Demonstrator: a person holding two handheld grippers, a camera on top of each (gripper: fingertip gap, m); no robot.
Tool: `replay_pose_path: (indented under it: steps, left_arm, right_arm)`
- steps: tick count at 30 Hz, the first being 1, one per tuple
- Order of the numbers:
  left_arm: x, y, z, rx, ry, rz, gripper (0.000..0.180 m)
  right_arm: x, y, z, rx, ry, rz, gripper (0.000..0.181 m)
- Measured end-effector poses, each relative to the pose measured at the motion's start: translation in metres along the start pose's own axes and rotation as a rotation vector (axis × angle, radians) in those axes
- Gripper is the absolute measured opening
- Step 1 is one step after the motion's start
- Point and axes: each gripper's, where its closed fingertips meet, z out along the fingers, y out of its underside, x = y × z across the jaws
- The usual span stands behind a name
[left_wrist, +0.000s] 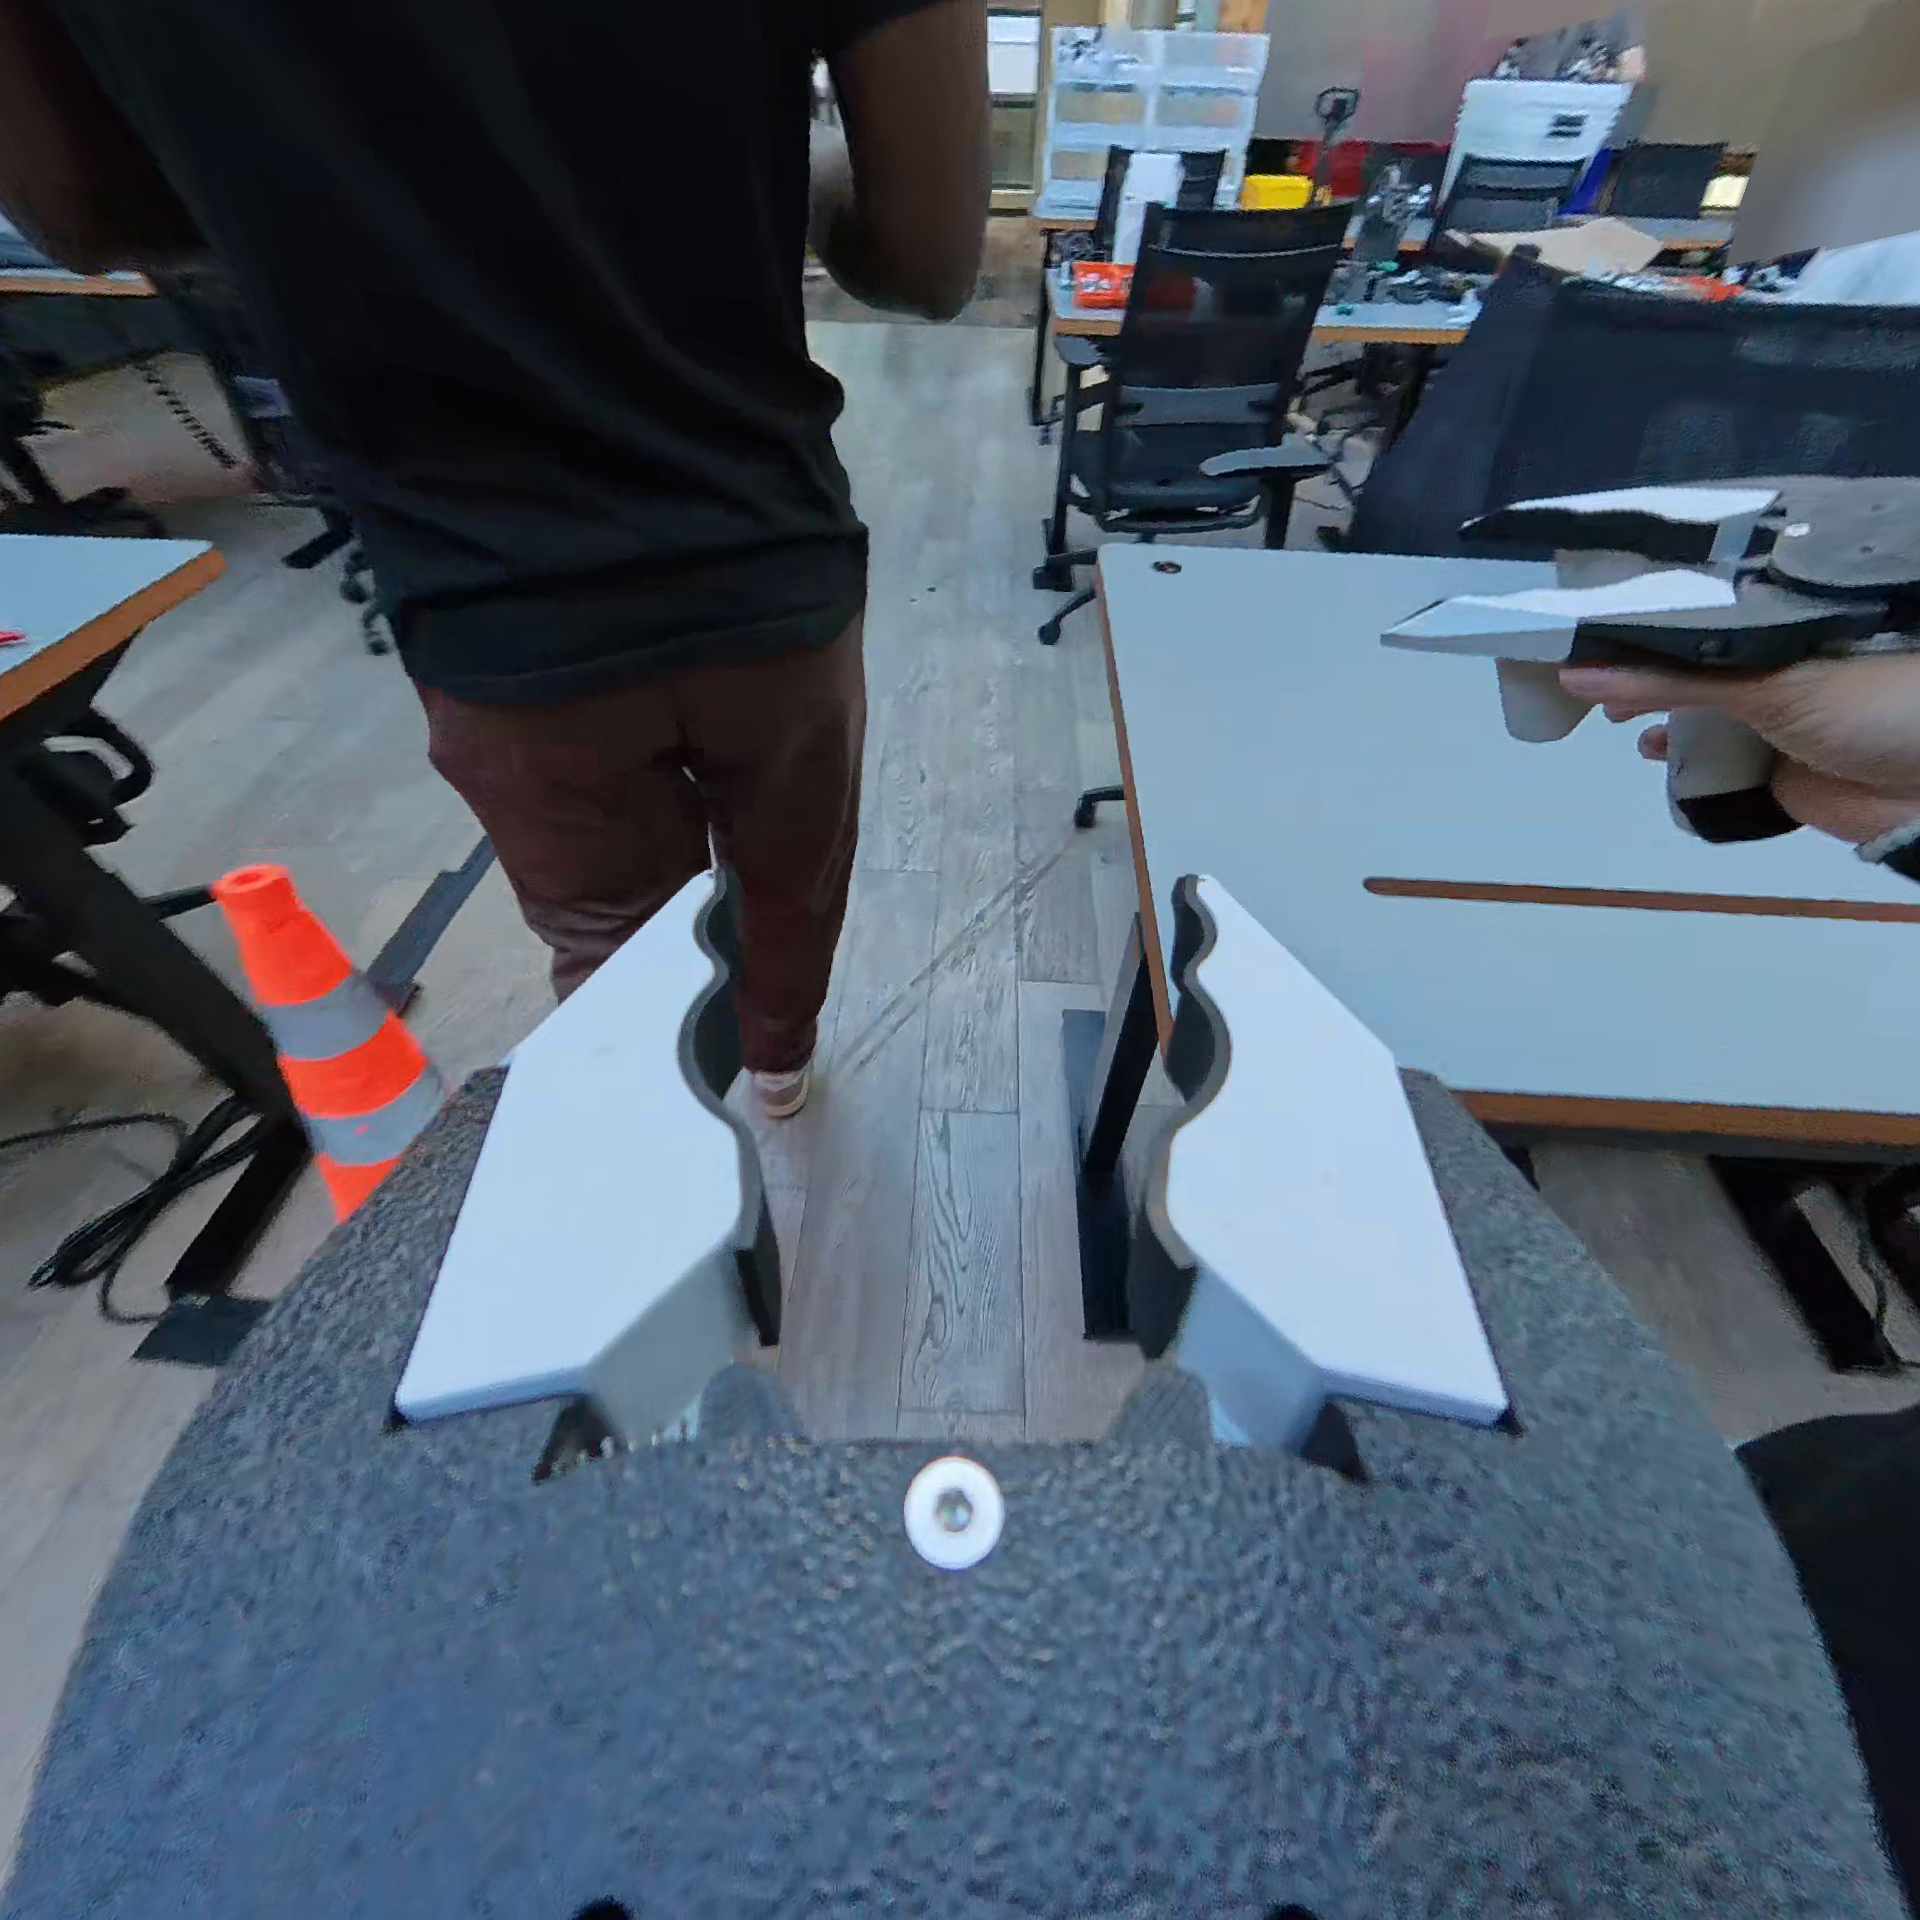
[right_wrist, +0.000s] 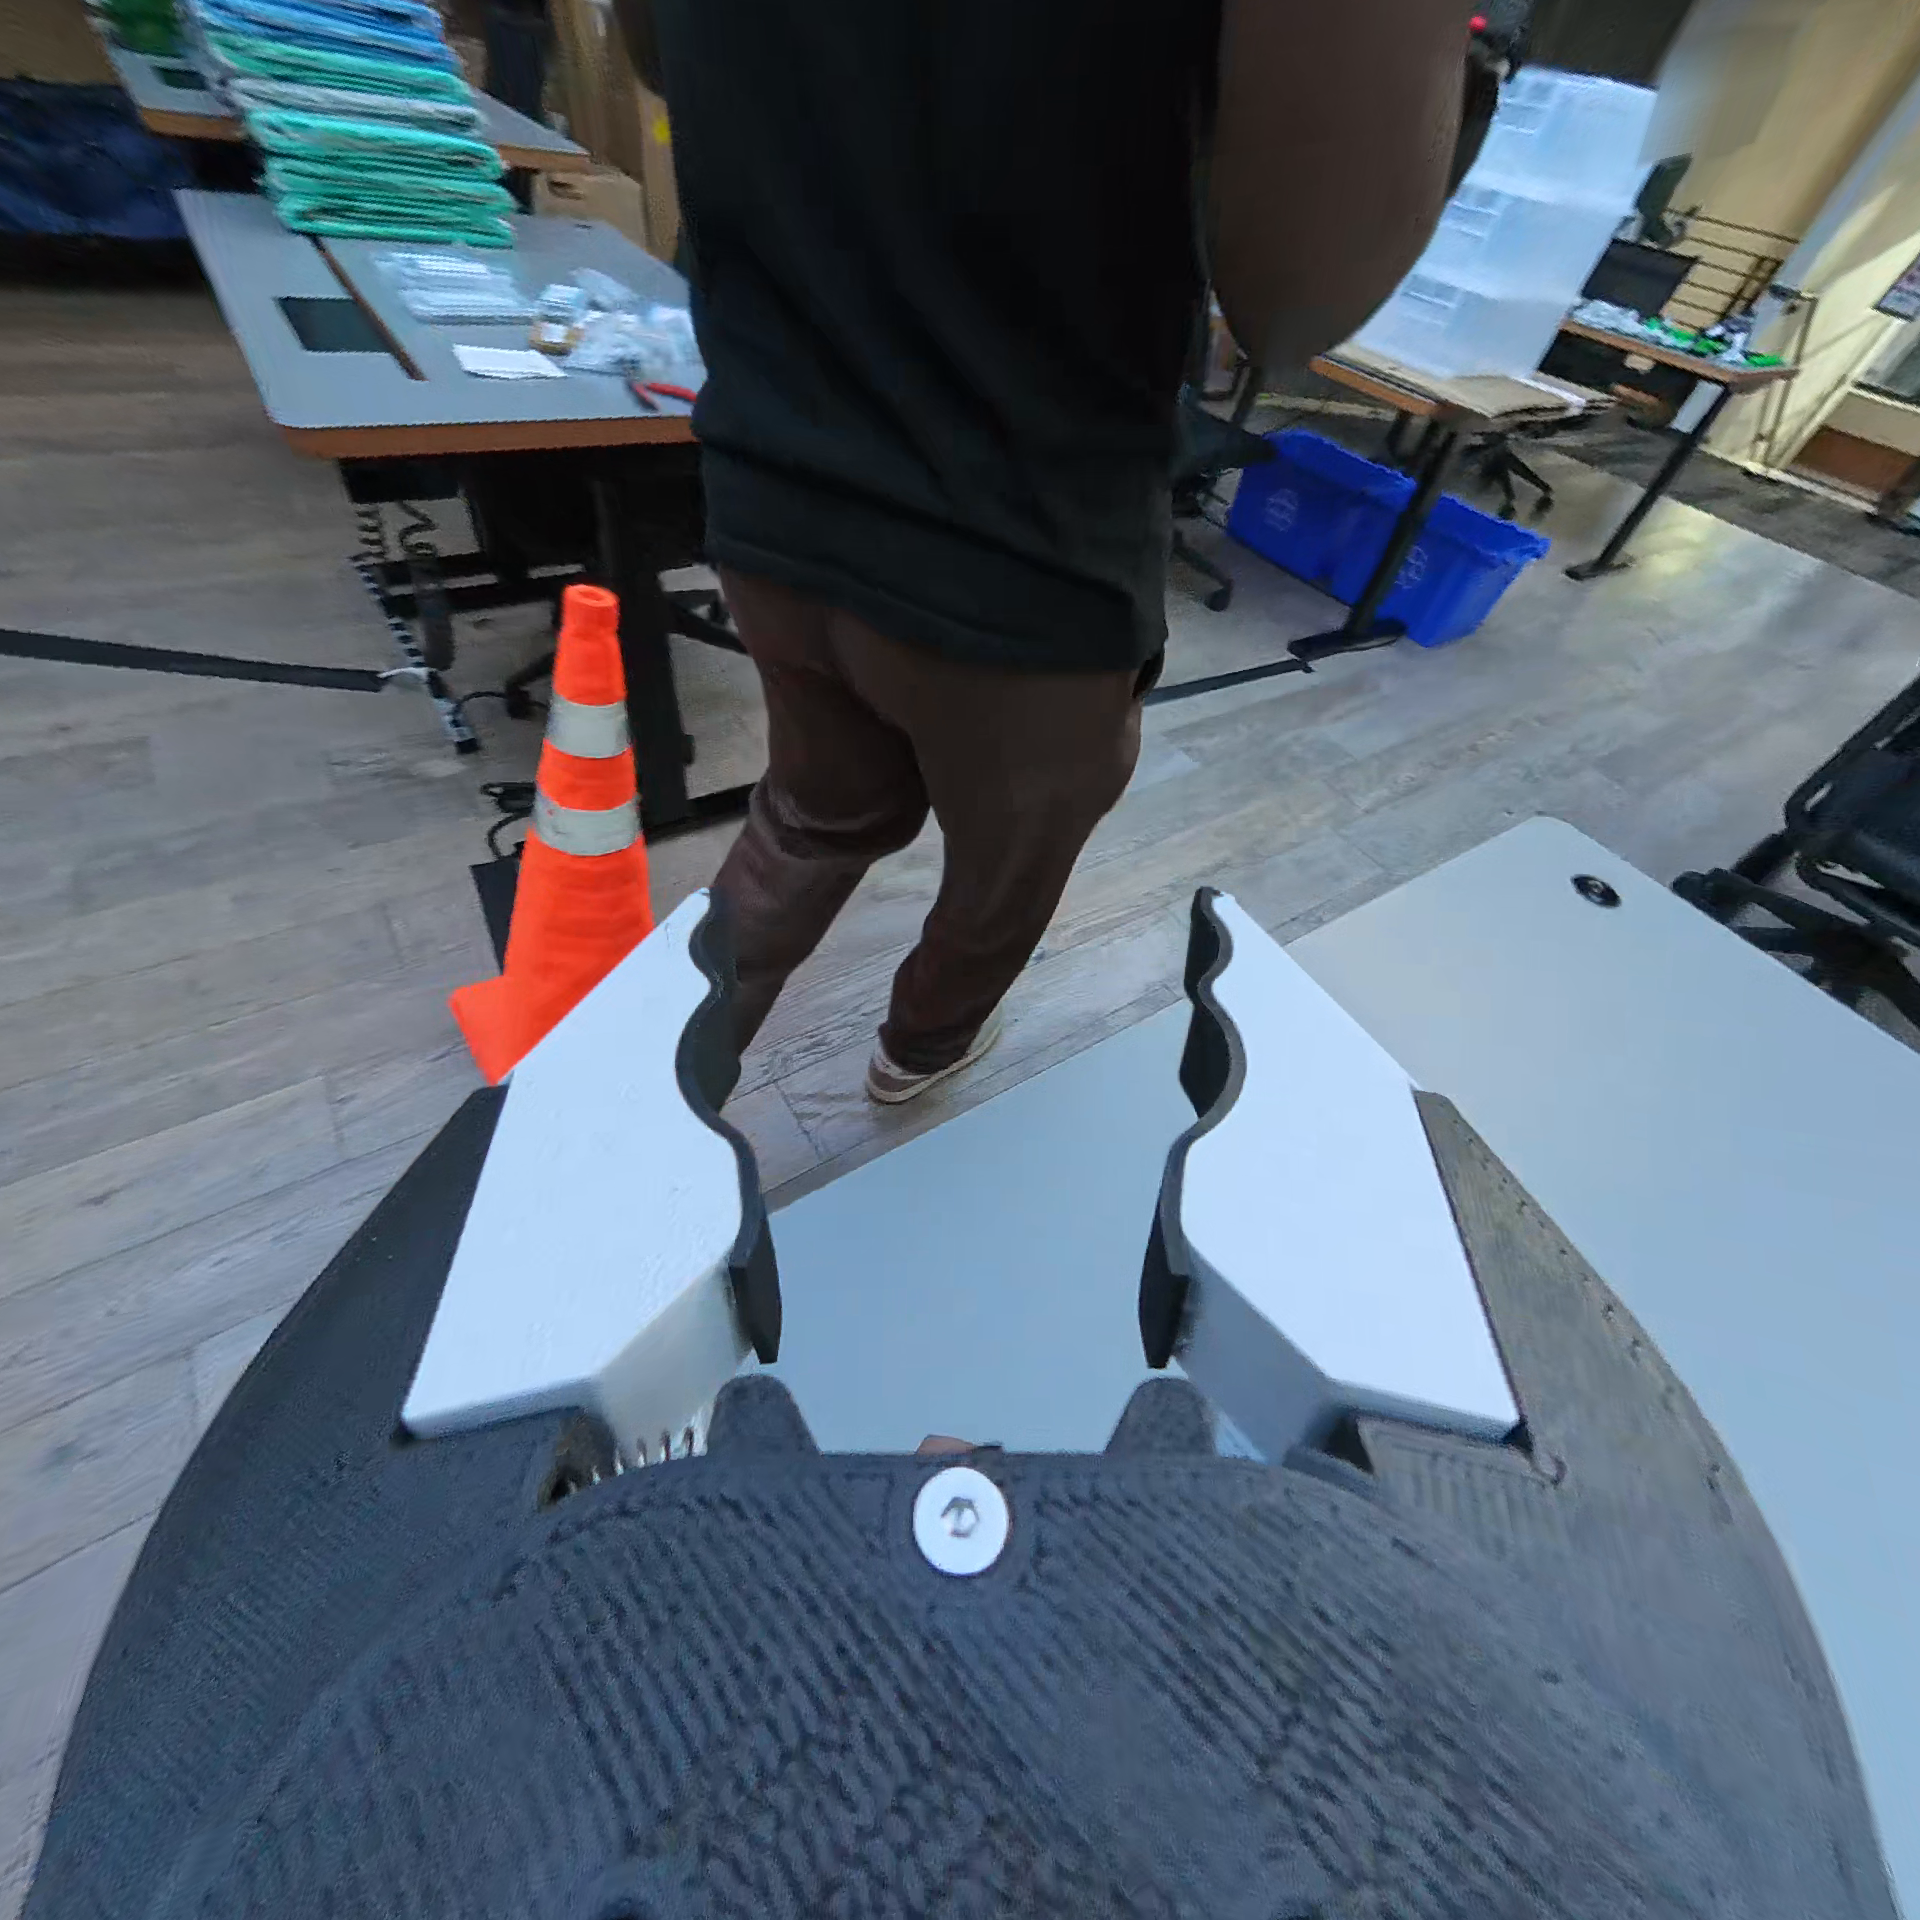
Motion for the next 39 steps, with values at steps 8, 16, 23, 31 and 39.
replay_pose_path:
  steps: [8,16,23,31,39]
  left_arm:
    - [-0.087,-0.072,0.239,0.030,0.195,0.128,0.082]
    - [-0.117,-0.147,0.472,-0.045,0.456,0.266,0.083]
    - [-0.107,-0.187,0.681,0.003,0.681,0.301,0.081]
    - [-0.136,-0.256,0.933,0.050,0.760,0.244,0.093]
    - [-0.158,-0.336,1.166,0.046,0.760,0.190,0.100]
  right_arm:
    - [0.088,0.006,0.191,0.060,0.132,0.079,0.090]
    - [0.161,-0.022,0.295,0.063,0.253,0.240,0.090]
    - [0.259,-0.002,0.344,-0.024,0.454,0.293,0.070]
    - [0.452,-0.027,0.497,-0.071,0.593,0.315,0.079]
    - [0.643,-0.056,0.630,-0.071,0.698,0.305,0.093]
